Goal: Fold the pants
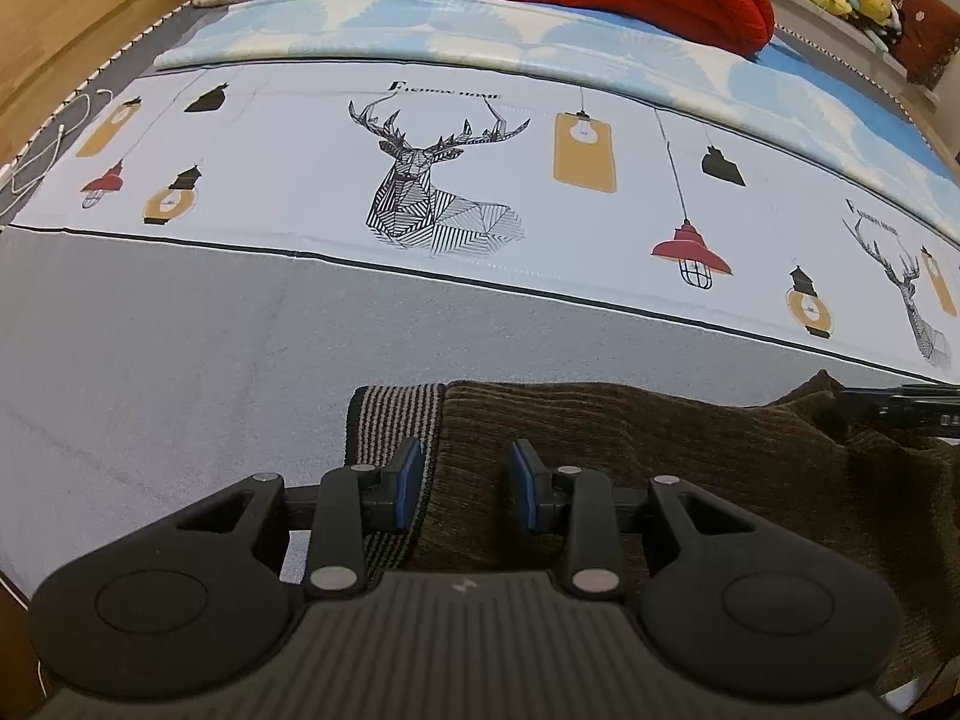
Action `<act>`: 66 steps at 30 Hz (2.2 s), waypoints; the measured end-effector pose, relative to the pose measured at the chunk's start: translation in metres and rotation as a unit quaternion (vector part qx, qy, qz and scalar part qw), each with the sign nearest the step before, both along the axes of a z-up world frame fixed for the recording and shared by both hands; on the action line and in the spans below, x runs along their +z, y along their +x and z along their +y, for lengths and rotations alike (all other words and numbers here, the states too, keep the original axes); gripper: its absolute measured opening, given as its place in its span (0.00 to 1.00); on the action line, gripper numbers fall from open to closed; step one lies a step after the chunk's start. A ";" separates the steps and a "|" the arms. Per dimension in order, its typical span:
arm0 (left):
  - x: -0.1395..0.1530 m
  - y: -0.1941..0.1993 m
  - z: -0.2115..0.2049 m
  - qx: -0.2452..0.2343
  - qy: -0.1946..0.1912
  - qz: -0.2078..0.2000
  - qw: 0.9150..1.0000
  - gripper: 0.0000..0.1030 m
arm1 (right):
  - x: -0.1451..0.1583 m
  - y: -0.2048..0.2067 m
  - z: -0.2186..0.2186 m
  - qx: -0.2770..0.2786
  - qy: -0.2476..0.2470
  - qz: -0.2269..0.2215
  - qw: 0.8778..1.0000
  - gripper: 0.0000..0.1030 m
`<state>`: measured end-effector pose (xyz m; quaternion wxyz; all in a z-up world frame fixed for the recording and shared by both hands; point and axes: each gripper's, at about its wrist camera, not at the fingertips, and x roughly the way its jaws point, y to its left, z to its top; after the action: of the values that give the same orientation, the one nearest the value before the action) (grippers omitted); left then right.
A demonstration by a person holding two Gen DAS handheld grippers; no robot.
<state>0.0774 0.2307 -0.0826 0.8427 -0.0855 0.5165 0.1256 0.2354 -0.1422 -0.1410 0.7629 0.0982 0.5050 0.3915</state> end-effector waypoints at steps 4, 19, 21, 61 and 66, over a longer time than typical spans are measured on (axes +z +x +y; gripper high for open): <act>-0.001 0.001 0.003 0.003 -0.001 0.000 1.000 0.35 | -0.012 0.015 0.016 0.018 -0.022 0.007 1.000 0.38; -0.002 -0.001 0.018 0.010 -0.004 0.003 1.000 0.35 | 0.027 0.043 0.006 -0.028 -0.027 -0.067 0.997 0.05; -0.002 -0.003 0.022 0.014 -0.004 0.003 1.000 0.35 | 0.024 0.041 0.003 0.002 -0.031 -0.047 0.998 0.17; -0.023 -0.029 0.030 -0.059 -0.033 0.029 0.997 0.19 | 0.119 -0.019 -0.113 -0.278 -0.116 -0.238 0.923 0.14; -0.040 -0.034 0.040 -0.042 -0.028 0.077 0.996 0.28 | 0.133 -0.068 -0.203 -0.404 -0.108 -0.217 0.882 0.18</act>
<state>0.0437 0.2707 -0.1231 0.8021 -0.0778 0.5865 0.0817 0.1670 -0.3448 -0.0076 0.9512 0.1230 0.2829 0.0037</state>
